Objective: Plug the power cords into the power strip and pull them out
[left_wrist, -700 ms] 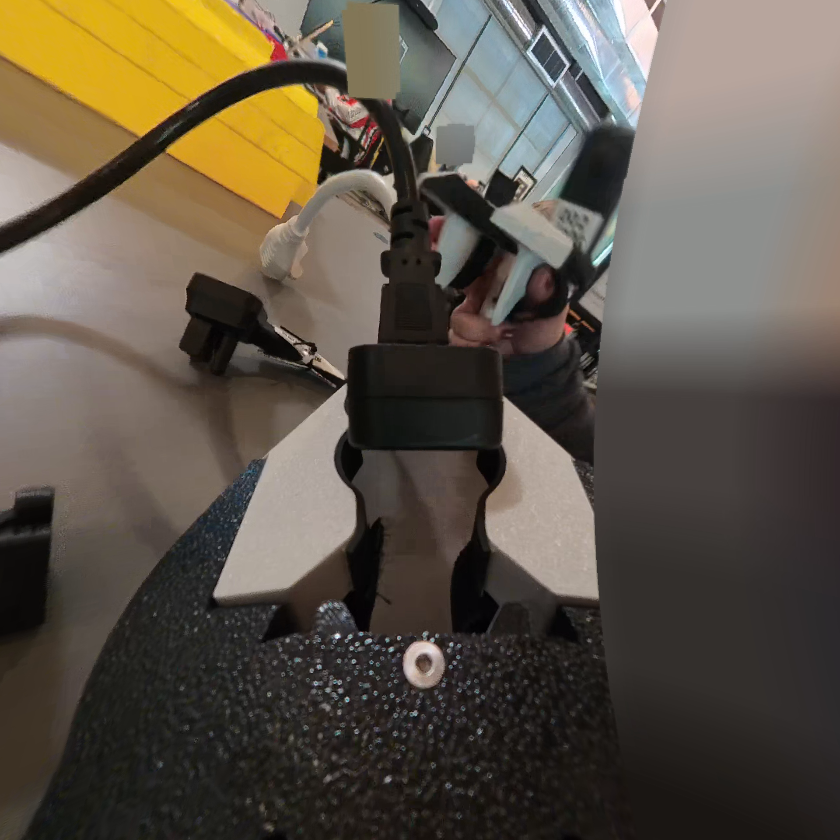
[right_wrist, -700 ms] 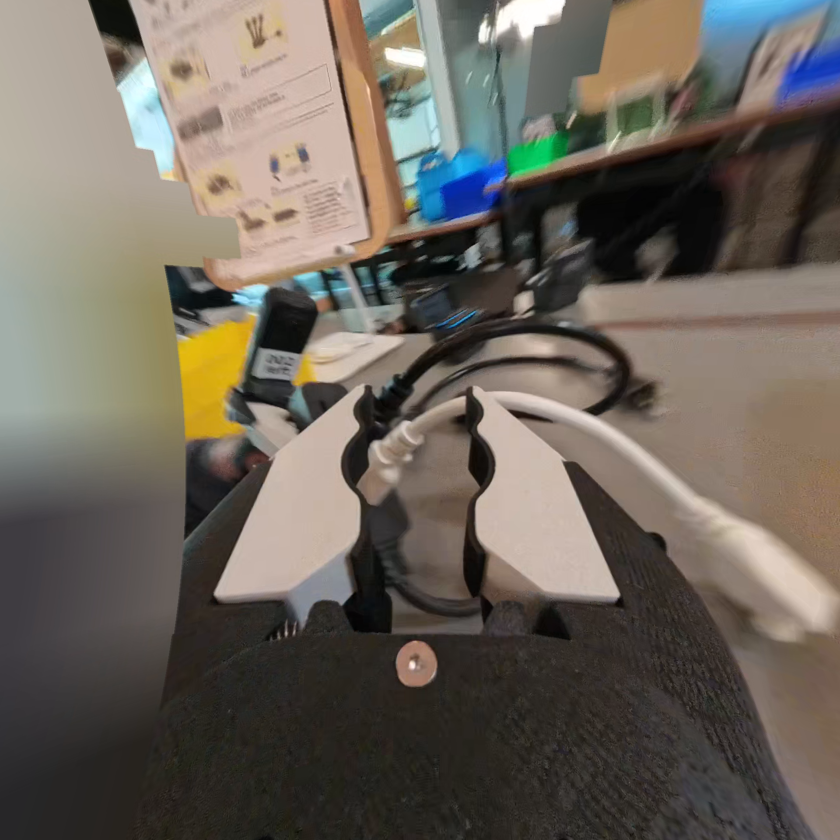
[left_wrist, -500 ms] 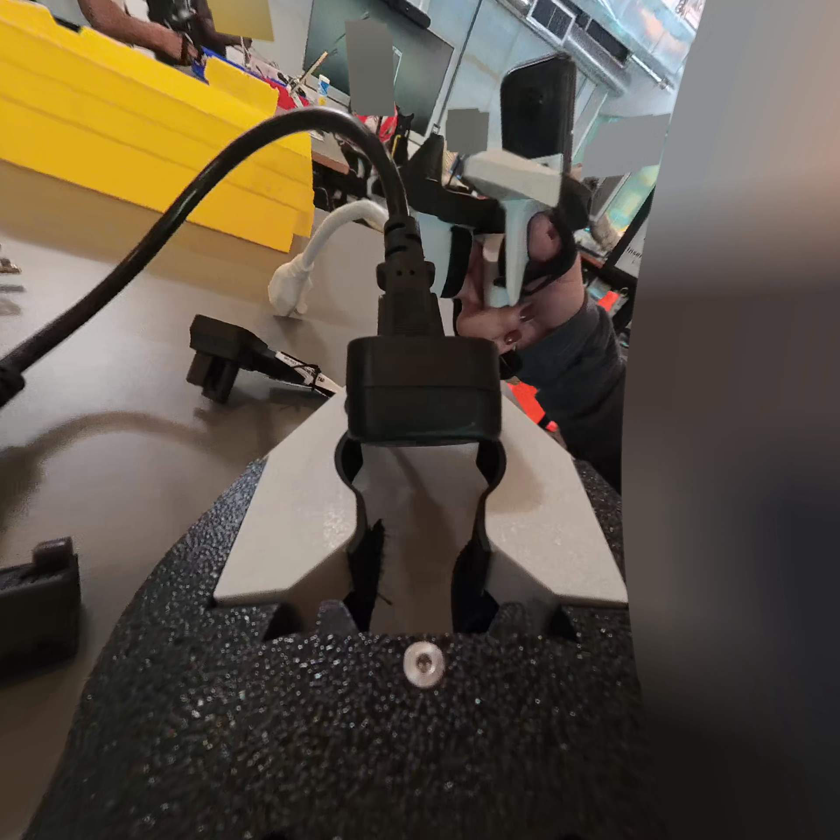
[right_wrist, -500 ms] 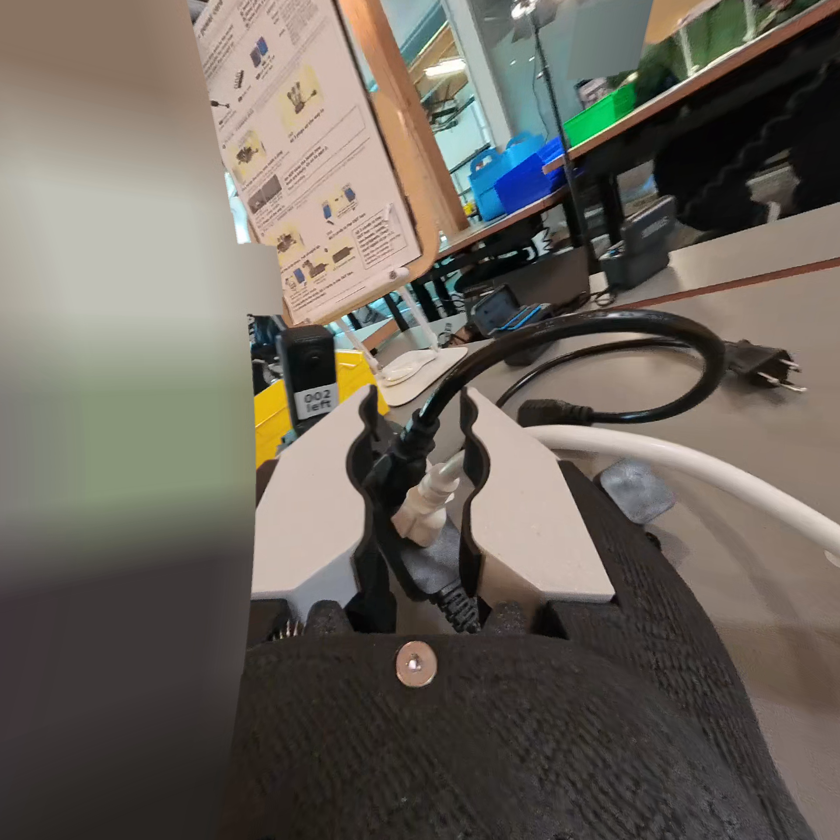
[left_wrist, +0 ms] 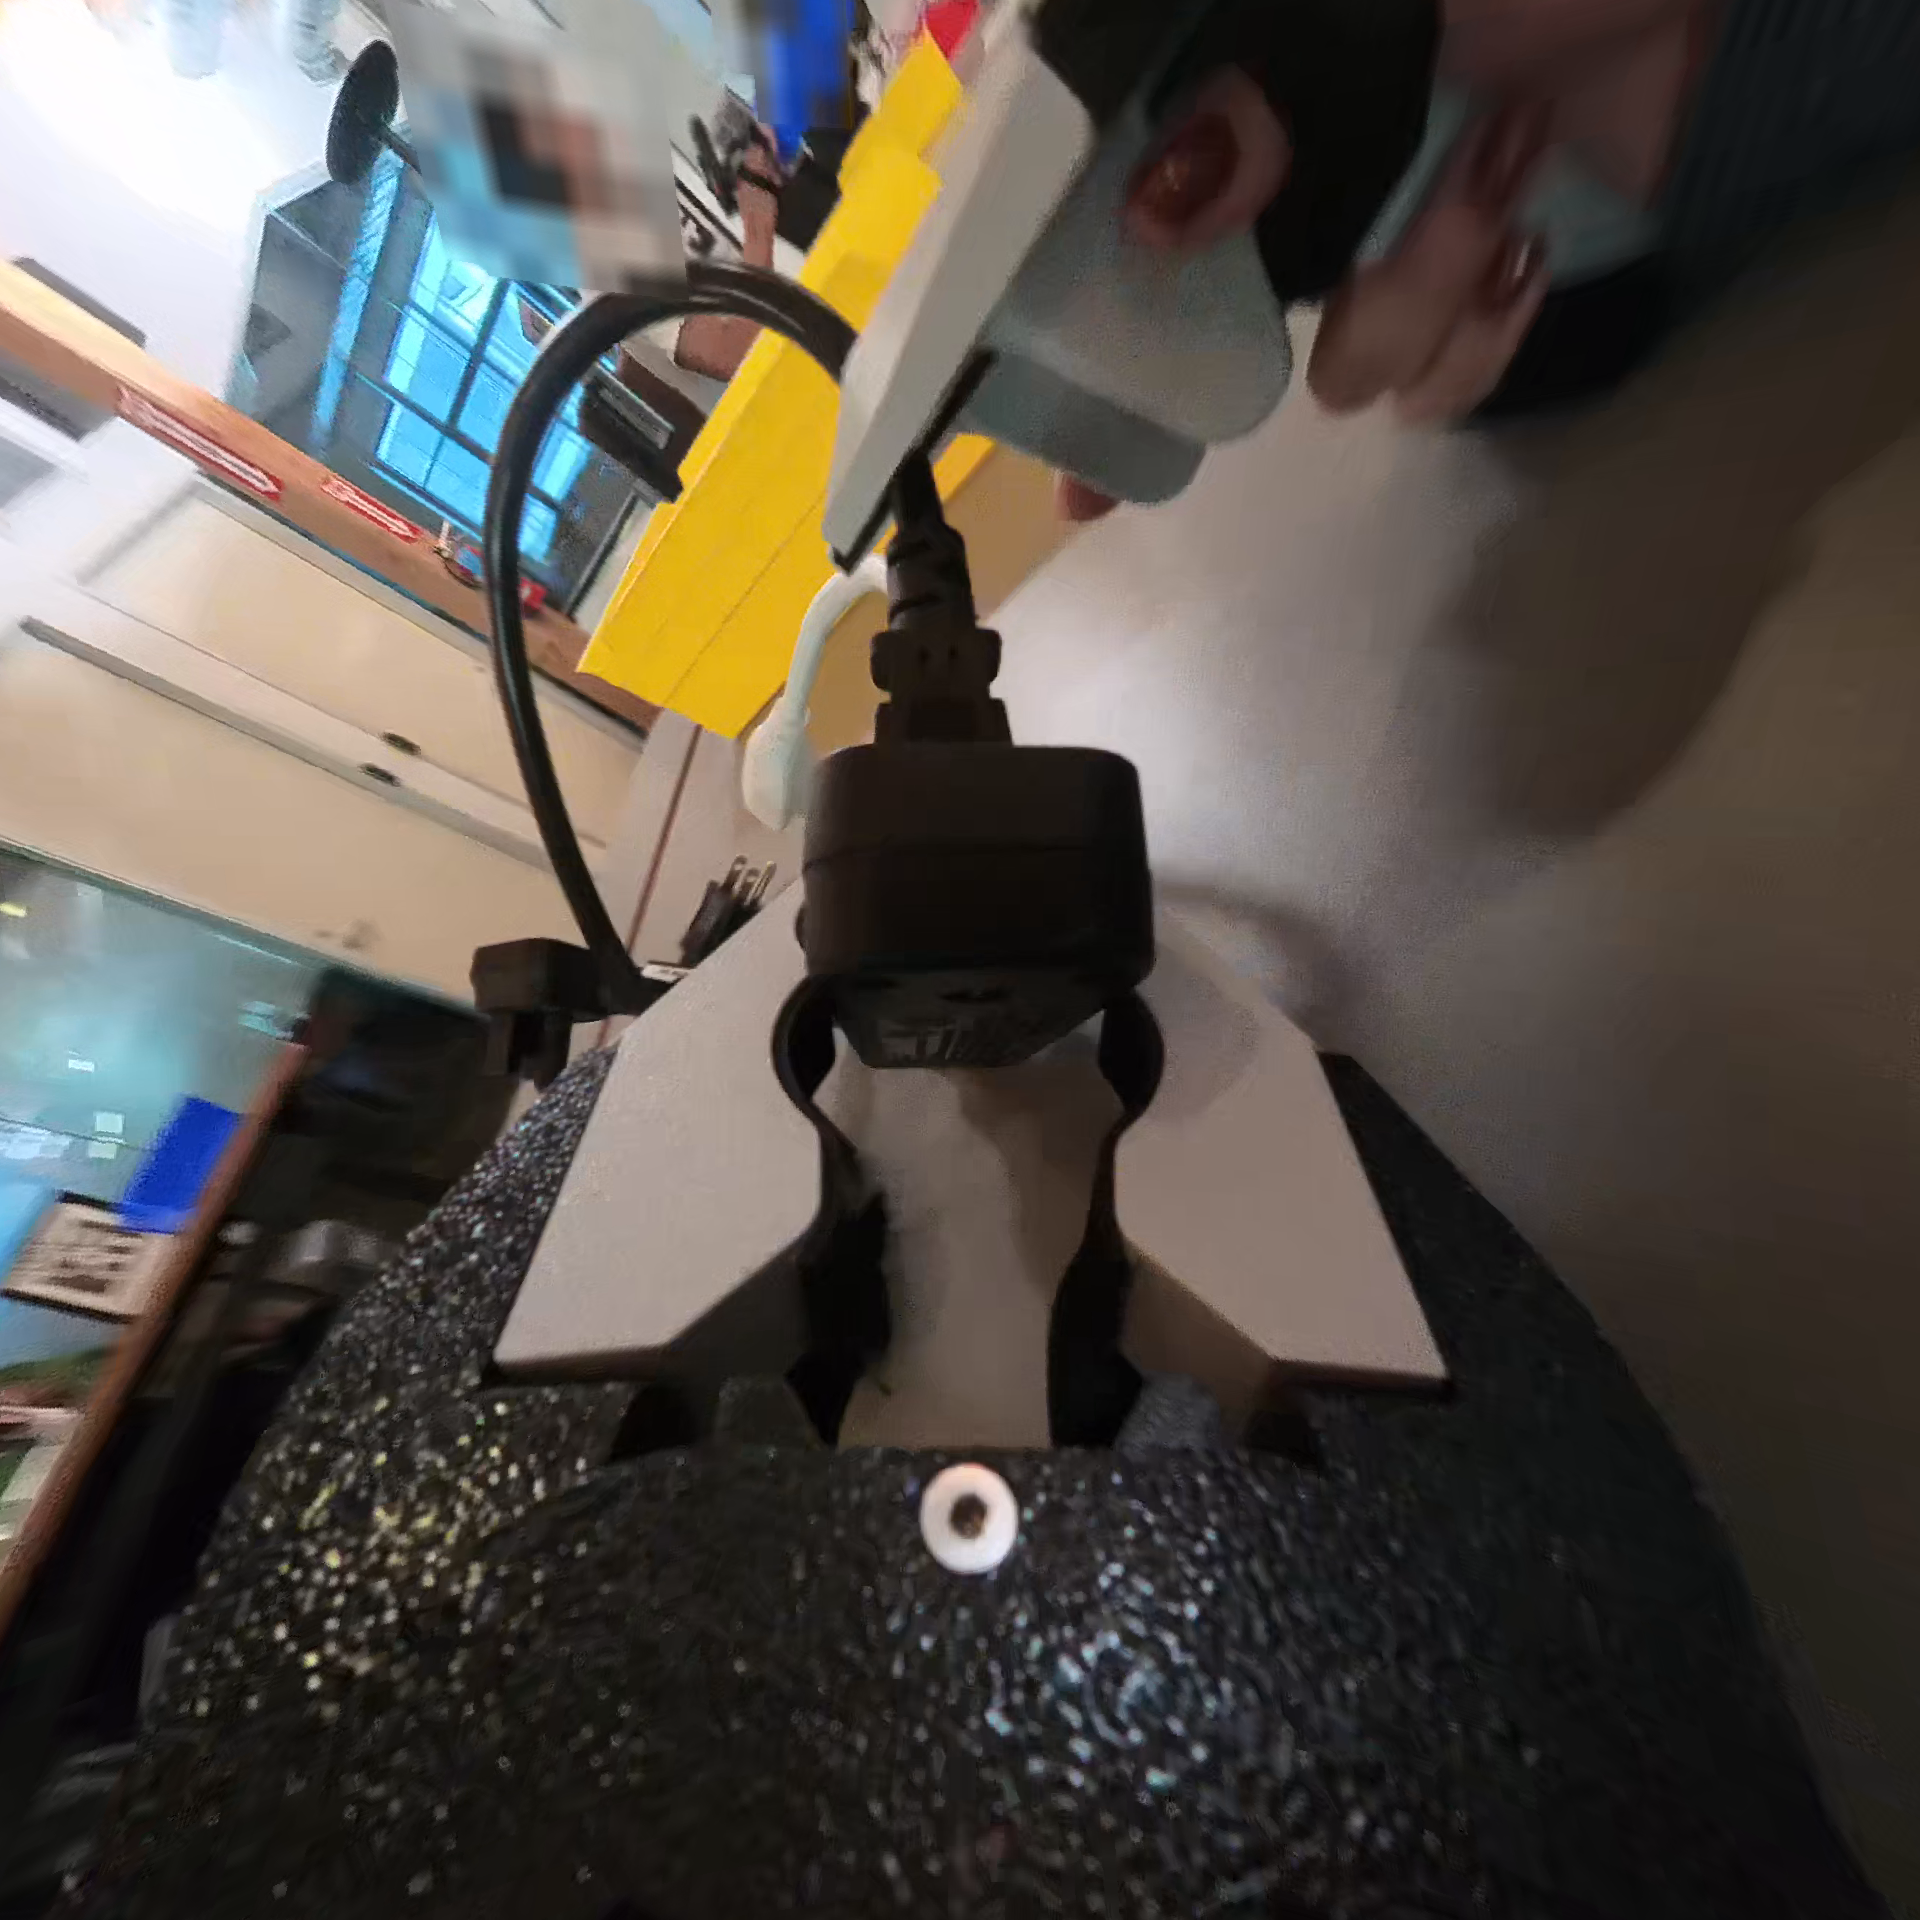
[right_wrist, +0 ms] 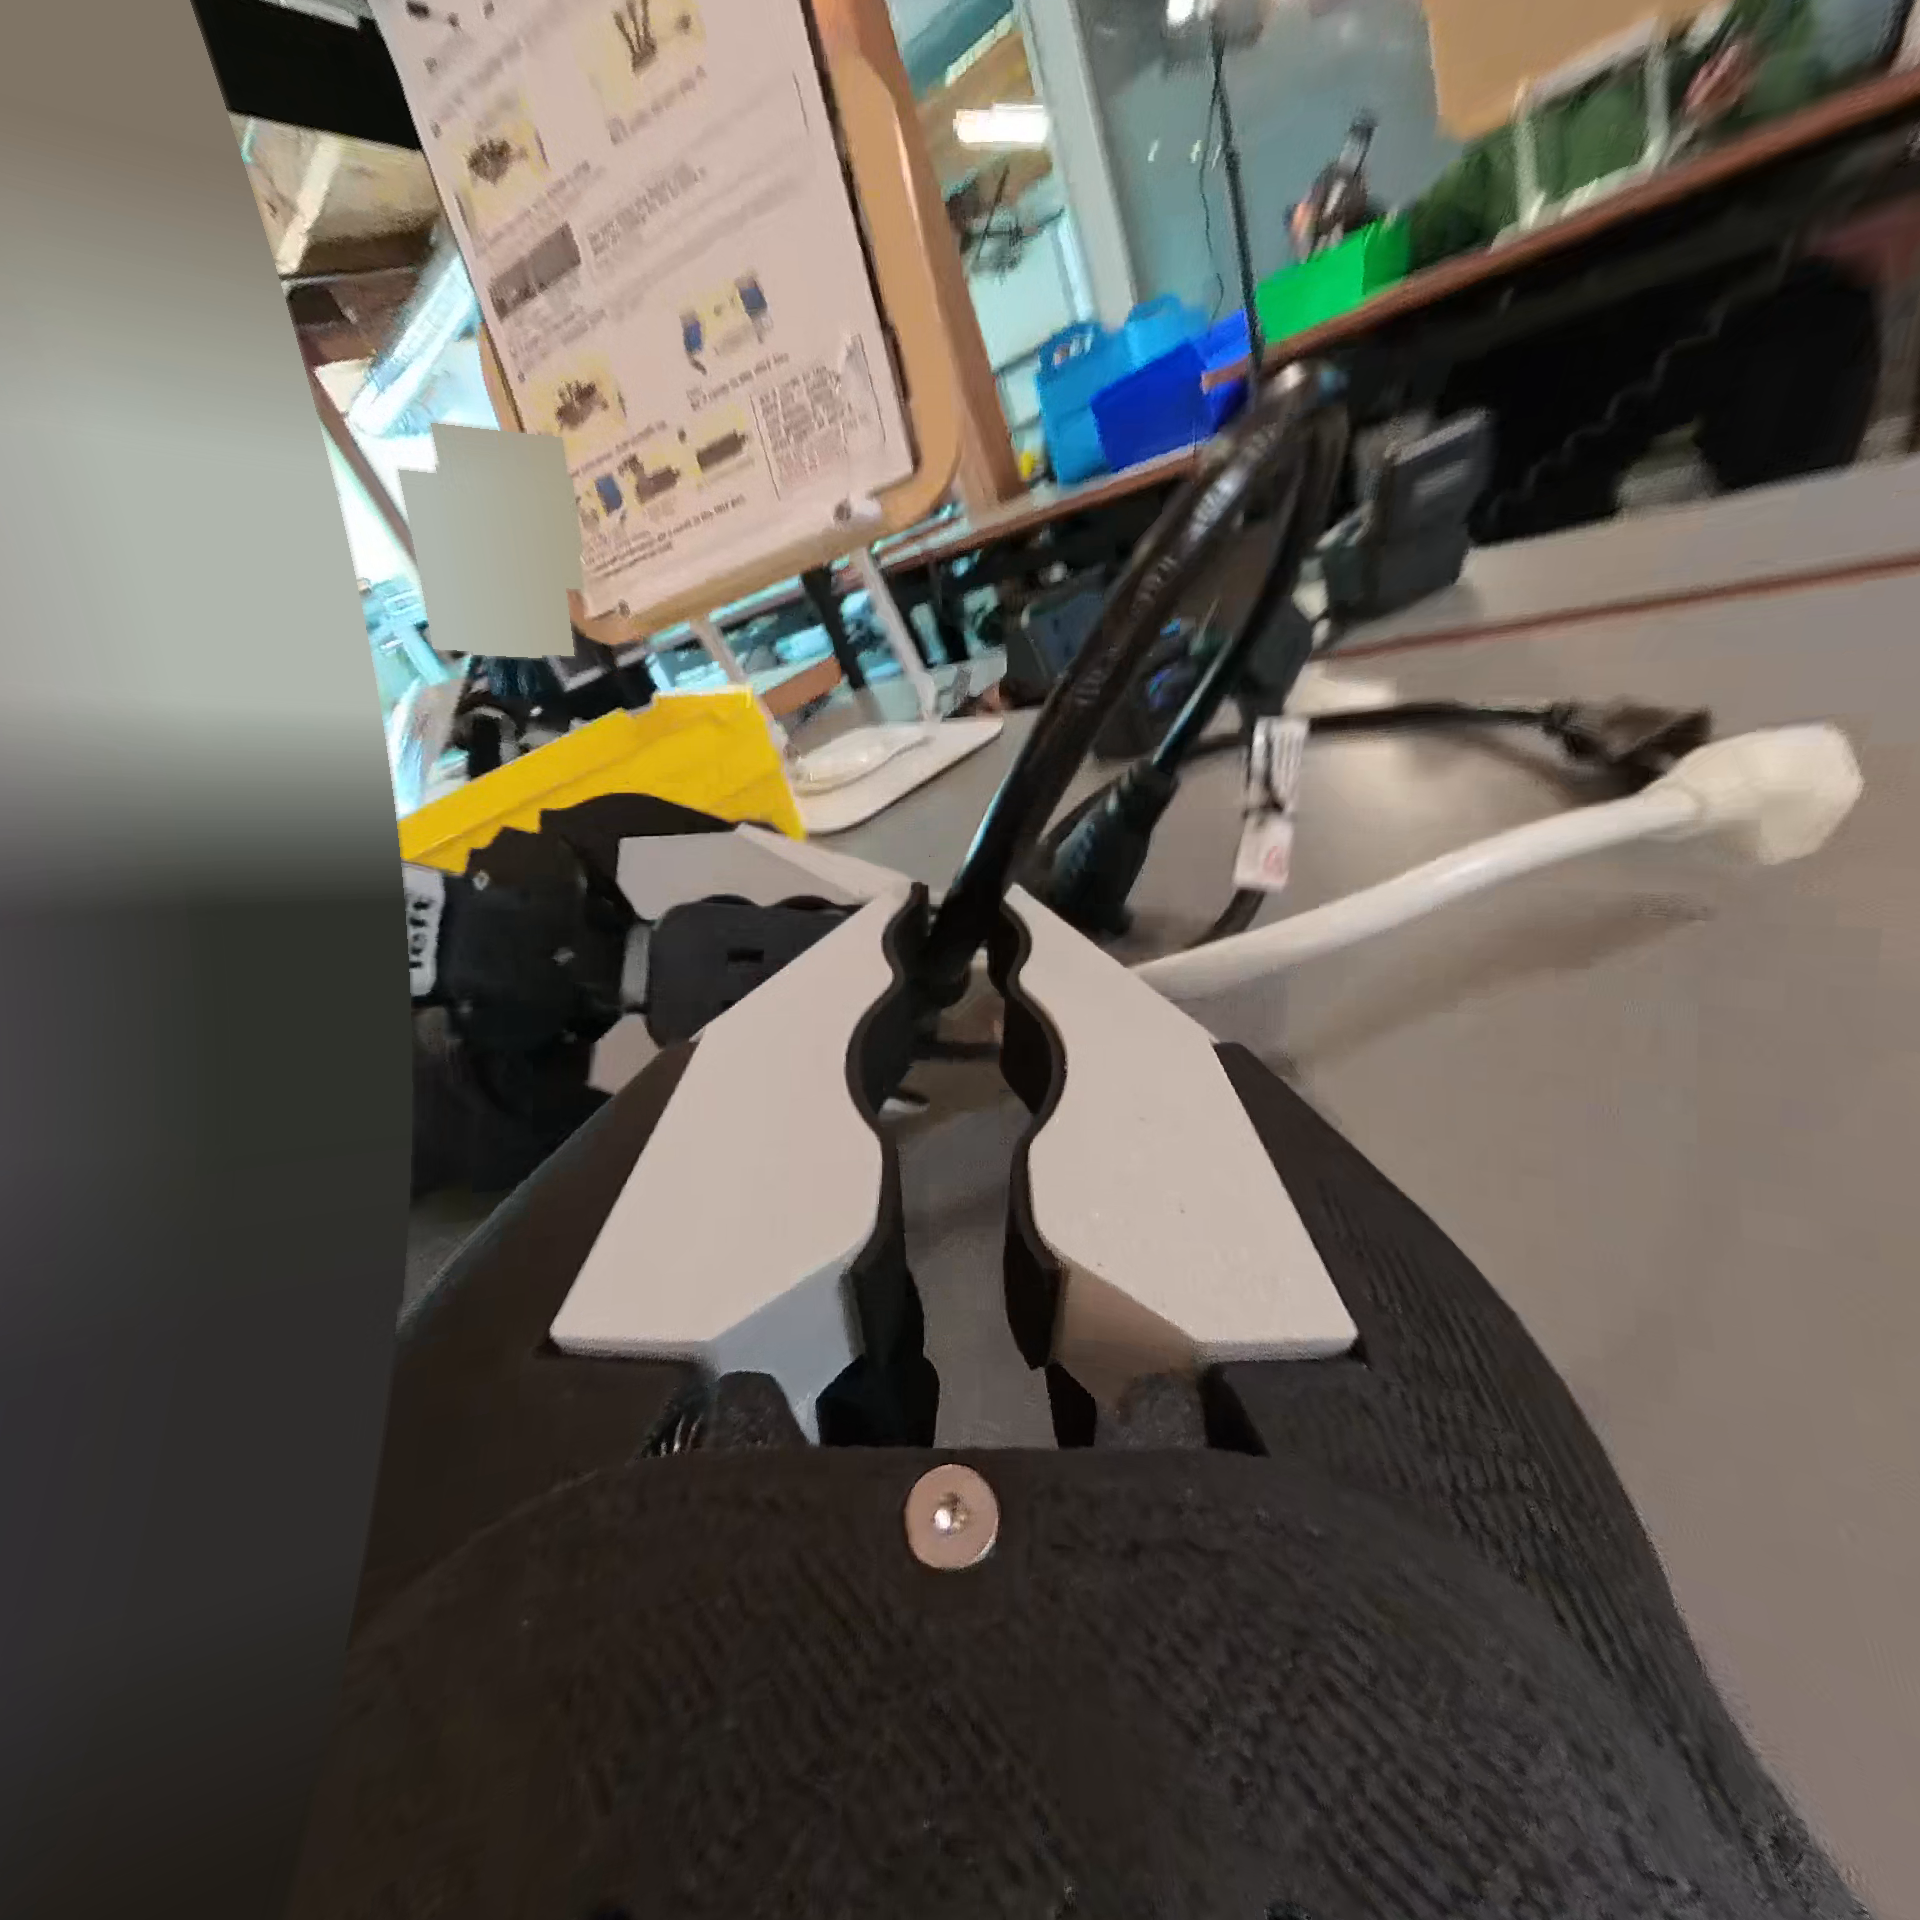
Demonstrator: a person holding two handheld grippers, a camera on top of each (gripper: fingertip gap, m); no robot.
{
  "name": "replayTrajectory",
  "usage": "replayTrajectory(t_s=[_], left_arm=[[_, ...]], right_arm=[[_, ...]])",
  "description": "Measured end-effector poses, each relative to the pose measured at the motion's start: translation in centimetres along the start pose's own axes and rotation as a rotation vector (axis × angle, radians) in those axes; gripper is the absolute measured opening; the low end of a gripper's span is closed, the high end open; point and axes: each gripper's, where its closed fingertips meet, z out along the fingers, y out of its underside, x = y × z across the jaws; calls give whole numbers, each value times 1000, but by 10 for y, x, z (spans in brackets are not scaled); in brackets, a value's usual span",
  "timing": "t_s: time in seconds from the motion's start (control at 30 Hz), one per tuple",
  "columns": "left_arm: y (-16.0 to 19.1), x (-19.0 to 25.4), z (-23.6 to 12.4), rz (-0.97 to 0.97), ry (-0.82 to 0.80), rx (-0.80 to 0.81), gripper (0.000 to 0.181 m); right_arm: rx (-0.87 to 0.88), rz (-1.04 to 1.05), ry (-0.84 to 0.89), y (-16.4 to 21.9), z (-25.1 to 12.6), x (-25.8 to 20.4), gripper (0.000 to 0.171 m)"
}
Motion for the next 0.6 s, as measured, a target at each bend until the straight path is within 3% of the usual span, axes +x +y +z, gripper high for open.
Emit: replayTrajectory(t_s=[0.03,0.17,0.33,0.4,0.43,0.47,0.53,0.6], left_arm=[[2,2,1,50,-5,-21,48],[9,12,3,256,9,-51,48],[7,18,4,328,10,-28,48],[4,25,5,367,32,-1,48],[3,26,4,392,27,4,48],[4,26,3,386,26,0,48],[5,25,1,365,36,12,48],[5,26,0,364,40,20,48]], right_arm=[[-38,5,-12,4,-2,0,8],[-299,-98,-66,34,-12,-2,7],[-365,-10,-118,42,-18,-1,9],[-455,53,-170,55,-17,-6,39],[-512,74,-185,63,-16,-7,45],[-532,78,-200,66,-15,-9,41],[-534,64,-223,66,-15,-12,18],[-549,54,-217,68,-14,-12,16]])
